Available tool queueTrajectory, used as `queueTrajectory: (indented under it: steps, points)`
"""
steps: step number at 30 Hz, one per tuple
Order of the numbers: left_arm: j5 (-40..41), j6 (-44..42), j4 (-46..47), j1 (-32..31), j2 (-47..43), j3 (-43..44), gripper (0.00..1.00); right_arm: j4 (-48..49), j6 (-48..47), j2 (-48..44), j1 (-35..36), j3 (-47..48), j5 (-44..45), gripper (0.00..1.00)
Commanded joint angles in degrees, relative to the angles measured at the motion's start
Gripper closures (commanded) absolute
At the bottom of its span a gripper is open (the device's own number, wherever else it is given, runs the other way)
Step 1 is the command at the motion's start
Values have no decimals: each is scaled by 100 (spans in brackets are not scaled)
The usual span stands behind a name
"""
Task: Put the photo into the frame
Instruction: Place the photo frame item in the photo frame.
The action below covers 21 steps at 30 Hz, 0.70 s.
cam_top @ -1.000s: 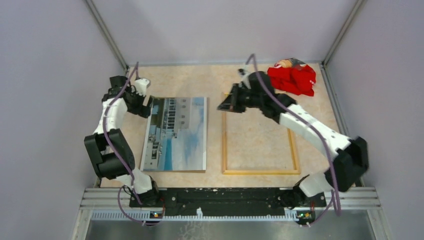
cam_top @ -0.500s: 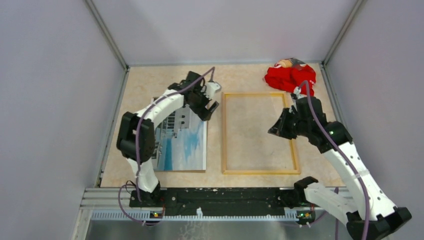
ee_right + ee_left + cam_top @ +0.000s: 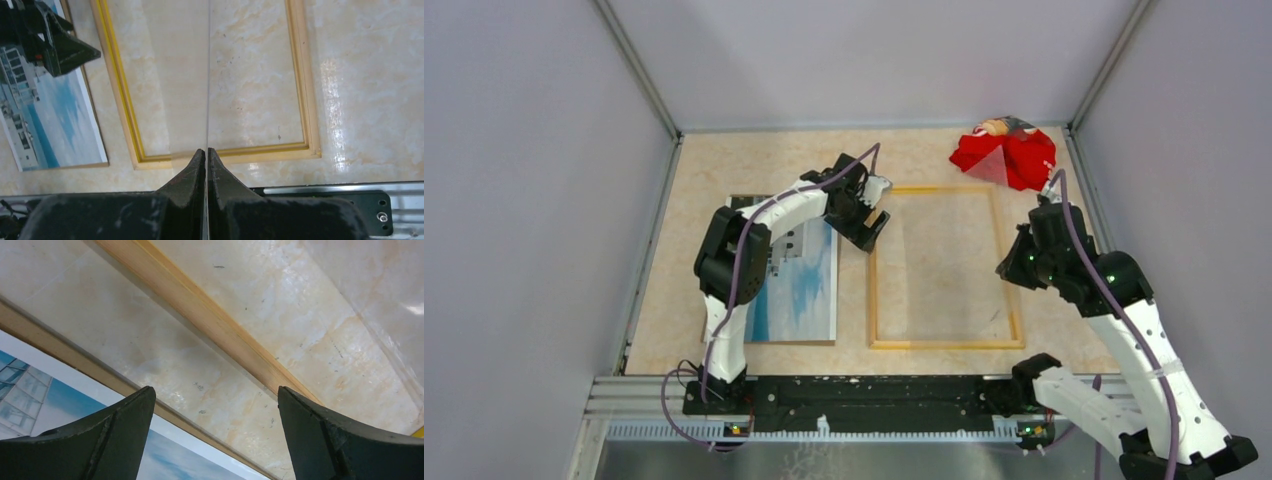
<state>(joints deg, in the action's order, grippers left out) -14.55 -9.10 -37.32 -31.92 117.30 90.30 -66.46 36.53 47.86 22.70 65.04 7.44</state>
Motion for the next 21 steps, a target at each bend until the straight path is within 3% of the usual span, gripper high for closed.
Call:
queueTrajectory:
  steps: [1, 13, 21]
  points:
    - [-291, 210, 104, -112, -233, -216, 2, -9, 107, -54, -50, 267, 629, 100]
    - [-395, 235, 159, -415, 0, -436, 7, 402, 348, -189, -53, -179, 88, 100]
    - [-331, 94, 130, -438, -24, -663, 26, 792, 563, -273, -50, -629, -309, 100]
